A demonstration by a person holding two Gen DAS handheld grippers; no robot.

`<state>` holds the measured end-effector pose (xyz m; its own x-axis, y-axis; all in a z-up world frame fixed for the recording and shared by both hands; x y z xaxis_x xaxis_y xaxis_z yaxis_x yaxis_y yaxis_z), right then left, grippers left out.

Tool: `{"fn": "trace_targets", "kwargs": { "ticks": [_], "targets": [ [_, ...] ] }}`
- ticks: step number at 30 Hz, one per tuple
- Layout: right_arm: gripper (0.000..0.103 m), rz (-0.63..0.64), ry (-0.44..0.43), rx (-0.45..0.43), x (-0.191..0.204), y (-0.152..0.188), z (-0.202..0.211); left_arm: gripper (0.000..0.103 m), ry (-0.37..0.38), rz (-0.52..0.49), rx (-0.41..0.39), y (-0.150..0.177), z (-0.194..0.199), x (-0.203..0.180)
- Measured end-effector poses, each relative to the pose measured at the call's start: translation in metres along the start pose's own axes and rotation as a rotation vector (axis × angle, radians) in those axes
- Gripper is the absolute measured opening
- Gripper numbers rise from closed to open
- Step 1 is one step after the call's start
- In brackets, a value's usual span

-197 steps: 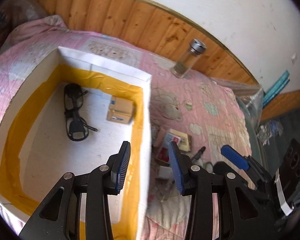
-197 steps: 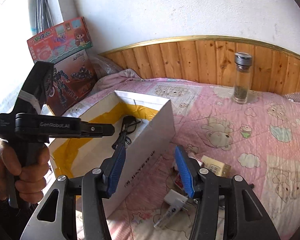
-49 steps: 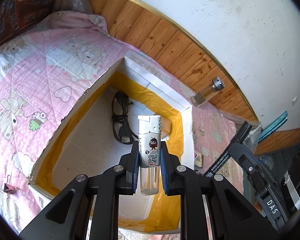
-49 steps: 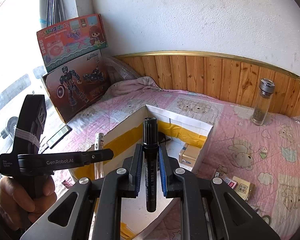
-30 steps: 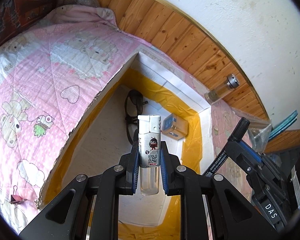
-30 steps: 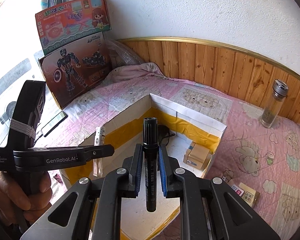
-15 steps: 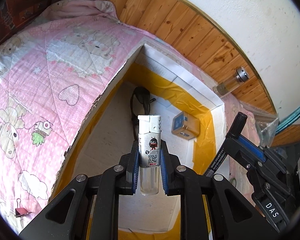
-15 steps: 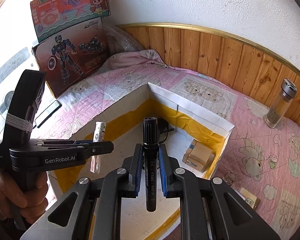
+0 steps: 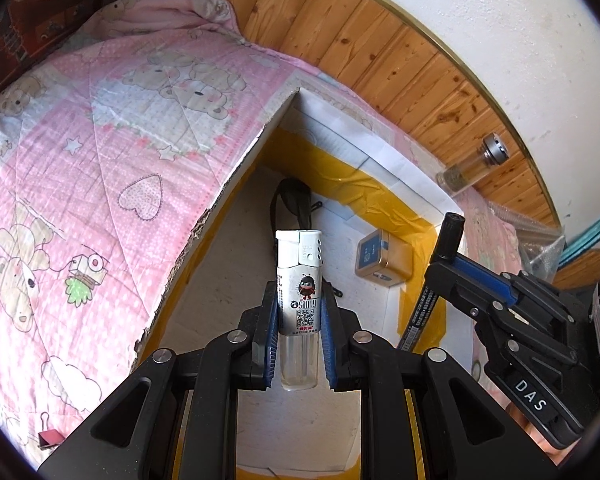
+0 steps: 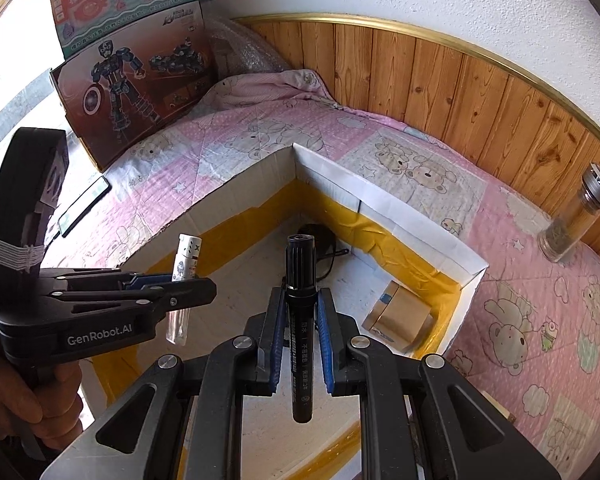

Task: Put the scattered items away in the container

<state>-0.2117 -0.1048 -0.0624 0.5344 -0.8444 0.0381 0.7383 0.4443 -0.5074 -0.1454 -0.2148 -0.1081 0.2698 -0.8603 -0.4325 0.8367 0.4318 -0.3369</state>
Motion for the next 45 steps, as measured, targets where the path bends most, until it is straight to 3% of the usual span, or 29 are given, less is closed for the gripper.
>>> {"fn": "trace_targets", "kwargs": {
  "ticks": [29,45],
  "targets": [
    [0.017,-0.001,0.017,0.217,-0.016,-0.025,-0.065,0.019,-0.047,-0.028,0.039,-0.007,-0.019,0.003],
    [0.017,0.000,0.031,0.323,-0.029,-0.027,-0.097,0.019,-0.002,0.092,0.062,-0.013,-0.021,0.003]
  ]
}}
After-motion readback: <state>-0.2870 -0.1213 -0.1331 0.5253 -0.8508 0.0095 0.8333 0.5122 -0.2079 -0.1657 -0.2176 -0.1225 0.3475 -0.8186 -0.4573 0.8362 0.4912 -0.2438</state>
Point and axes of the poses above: each gripper's, at about its wrist camera, not at the fingertips, and z roughly against the way its jaws point, x to its left, y to its underside, the point moved 8 cm from there along -z, roughly the way its jaws point, and after that the axes turned 5 degrees about x, right-handed, at the moved point
